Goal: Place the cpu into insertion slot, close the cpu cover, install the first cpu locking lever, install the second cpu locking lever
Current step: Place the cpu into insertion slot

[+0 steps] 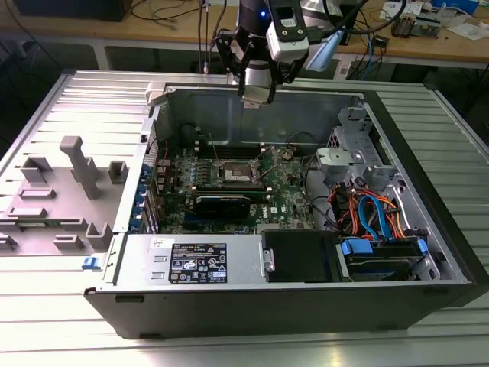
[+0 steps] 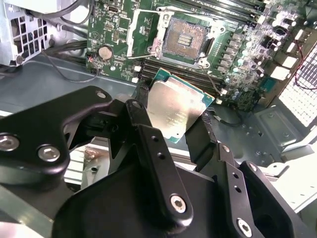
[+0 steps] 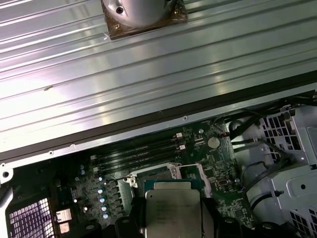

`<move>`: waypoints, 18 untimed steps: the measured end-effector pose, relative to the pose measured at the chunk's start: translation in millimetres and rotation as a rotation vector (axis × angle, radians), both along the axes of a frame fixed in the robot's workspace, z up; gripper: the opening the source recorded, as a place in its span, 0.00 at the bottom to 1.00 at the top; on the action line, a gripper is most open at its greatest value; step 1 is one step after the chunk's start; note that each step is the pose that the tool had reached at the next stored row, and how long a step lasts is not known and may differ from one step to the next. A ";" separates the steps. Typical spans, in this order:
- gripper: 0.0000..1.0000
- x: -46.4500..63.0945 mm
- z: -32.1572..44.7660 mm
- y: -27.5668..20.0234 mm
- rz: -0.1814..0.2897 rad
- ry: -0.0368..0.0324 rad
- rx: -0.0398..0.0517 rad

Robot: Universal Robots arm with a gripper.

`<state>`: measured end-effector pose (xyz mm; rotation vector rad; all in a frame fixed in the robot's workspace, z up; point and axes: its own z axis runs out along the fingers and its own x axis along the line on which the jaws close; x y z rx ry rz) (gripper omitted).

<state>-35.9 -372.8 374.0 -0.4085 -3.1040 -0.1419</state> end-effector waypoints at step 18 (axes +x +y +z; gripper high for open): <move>0.55 -1.6 -2.7 -3.2 -0.075 0.0000 -0.0003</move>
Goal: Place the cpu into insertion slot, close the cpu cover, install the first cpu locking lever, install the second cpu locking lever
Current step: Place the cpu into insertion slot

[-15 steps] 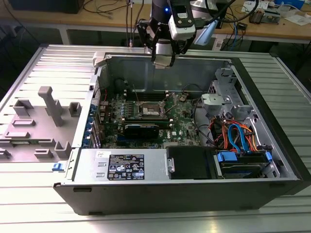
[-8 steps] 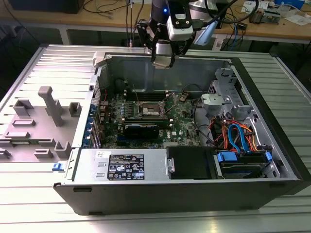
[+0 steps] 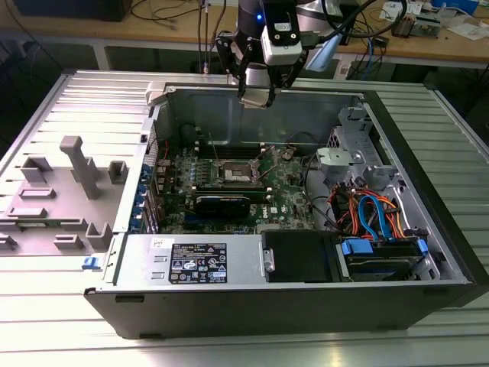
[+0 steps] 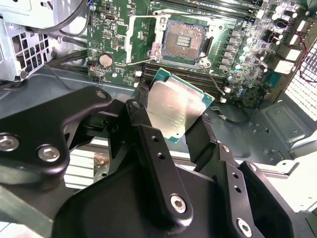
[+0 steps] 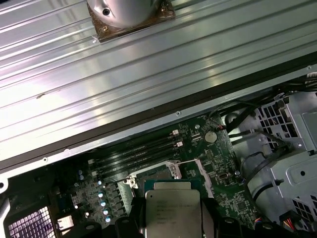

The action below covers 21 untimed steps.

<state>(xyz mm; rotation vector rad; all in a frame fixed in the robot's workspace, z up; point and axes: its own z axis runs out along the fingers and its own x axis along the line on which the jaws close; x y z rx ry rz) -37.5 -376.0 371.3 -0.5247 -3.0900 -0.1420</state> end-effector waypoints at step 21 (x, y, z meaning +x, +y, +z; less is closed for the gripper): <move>0.55 0.0 -0.6 -0.7 -0.093 0.0000 -0.0001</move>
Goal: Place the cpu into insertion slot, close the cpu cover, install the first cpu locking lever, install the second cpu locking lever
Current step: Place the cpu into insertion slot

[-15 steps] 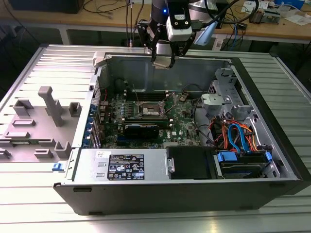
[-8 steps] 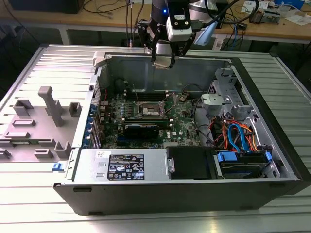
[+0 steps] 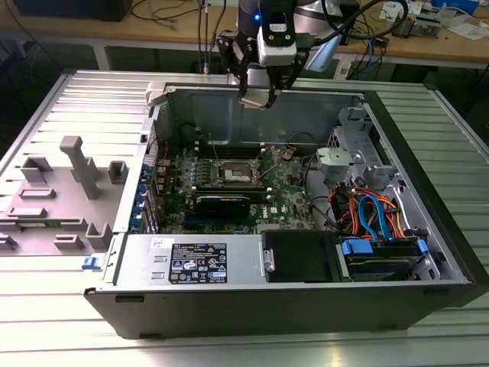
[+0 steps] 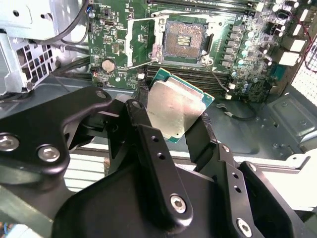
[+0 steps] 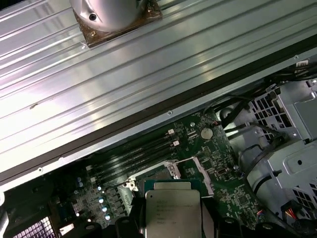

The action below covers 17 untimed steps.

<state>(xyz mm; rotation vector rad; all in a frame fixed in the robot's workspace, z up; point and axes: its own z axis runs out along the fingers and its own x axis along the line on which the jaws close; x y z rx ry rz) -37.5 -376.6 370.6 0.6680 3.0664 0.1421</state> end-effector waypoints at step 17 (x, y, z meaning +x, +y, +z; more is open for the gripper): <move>0.55 0.0 -0.7 -0.2 -0.095 -0.0001 0.0002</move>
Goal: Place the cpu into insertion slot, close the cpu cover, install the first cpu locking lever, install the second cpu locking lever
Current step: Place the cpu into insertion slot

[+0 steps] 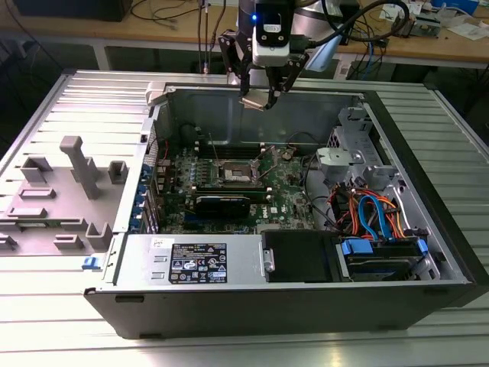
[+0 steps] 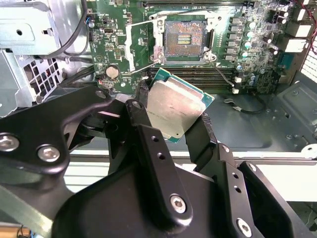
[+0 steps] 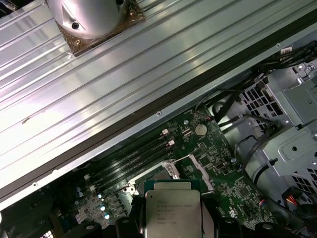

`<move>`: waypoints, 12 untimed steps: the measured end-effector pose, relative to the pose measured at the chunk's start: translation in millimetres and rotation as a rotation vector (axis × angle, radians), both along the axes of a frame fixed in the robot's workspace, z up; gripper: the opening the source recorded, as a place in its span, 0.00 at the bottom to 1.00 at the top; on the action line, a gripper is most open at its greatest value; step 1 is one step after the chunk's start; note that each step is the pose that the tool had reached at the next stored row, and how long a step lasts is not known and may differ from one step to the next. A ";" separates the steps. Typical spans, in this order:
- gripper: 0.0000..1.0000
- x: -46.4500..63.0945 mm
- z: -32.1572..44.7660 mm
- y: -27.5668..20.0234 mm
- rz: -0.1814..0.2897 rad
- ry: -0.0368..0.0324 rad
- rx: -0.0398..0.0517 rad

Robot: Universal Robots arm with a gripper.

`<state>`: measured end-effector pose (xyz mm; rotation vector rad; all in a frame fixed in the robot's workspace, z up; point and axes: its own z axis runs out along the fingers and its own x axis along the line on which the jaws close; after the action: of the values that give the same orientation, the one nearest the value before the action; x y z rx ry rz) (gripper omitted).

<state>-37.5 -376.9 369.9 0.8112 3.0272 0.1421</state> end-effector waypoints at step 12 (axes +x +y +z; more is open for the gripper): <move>0.55 0.0 -0.6 -0.8 -0.057 0.0002 -0.0003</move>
<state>-37.5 -377.7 369.3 0.8964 3.0005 0.1412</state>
